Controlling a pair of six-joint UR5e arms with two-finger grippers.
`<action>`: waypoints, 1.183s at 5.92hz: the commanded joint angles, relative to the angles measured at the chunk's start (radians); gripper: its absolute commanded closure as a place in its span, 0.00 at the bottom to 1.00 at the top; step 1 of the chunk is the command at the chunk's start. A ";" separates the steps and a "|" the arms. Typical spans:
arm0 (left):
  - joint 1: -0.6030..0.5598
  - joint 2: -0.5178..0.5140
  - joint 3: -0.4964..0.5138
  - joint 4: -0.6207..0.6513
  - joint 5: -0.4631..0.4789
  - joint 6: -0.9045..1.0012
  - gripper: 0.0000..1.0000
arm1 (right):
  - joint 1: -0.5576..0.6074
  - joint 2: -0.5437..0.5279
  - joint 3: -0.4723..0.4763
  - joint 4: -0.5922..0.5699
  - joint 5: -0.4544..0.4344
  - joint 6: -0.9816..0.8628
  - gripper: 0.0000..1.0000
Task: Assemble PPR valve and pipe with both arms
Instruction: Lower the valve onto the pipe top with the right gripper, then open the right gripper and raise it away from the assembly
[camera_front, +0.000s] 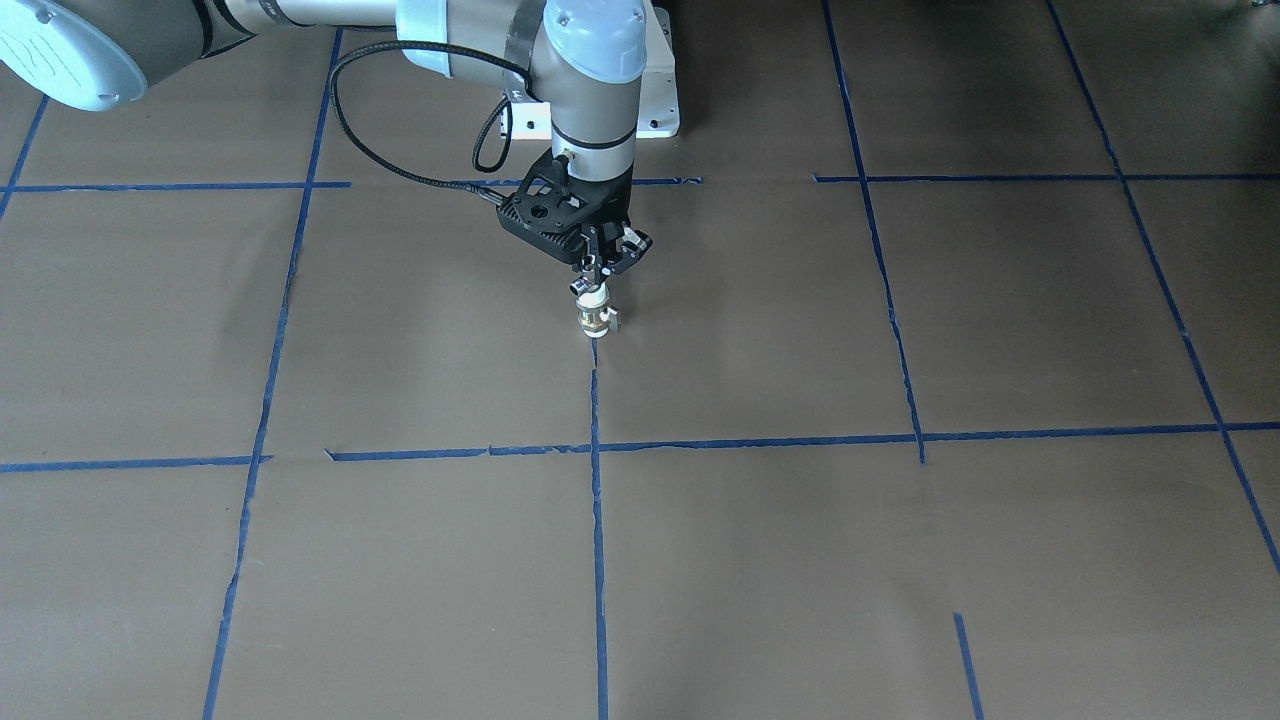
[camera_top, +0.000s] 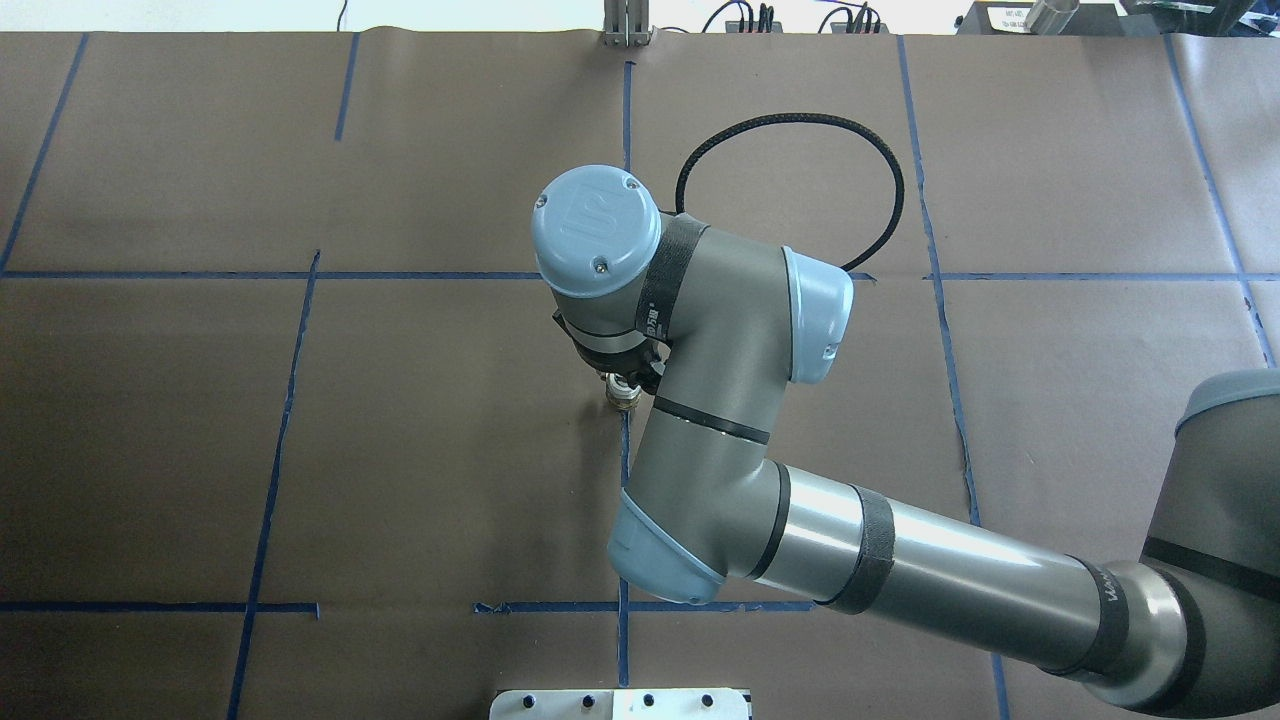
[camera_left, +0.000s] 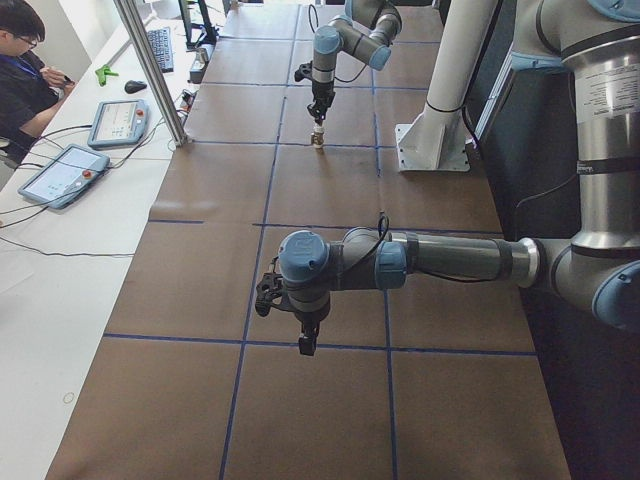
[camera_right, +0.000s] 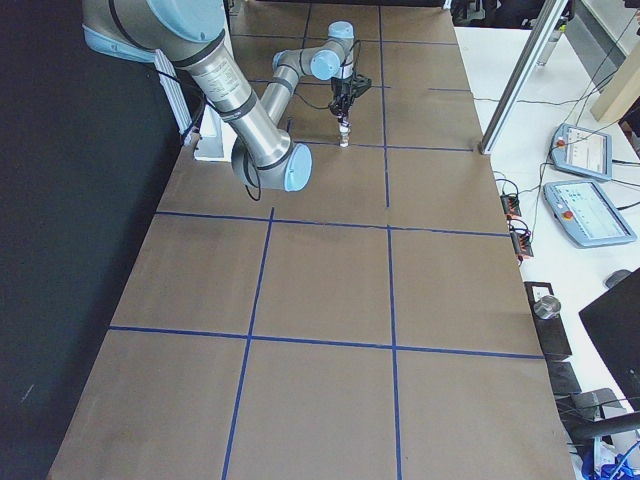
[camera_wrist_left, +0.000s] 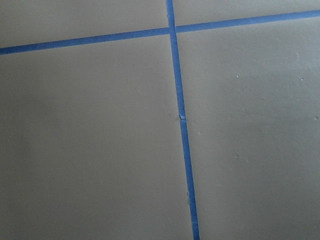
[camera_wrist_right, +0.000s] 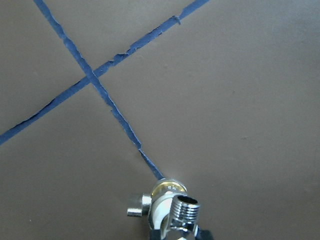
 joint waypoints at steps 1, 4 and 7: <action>0.001 0.000 0.000 0.000 0.000 0.000 0.00 | 0.000 -0.001 0.001 0.000 -0.001 -0.008 0.00; 0.001 0.000 0.000 -0.002 0.002 0.002 0.00 | 0.061 0.005 0.025 -0.003 0.047 -0.099 0.00; 0.003 -0.011 0.072 -0.040 0.009 0.011 0.00 | 0.372 -0.114 0.016 -0.011 0.283 -0.516 0.00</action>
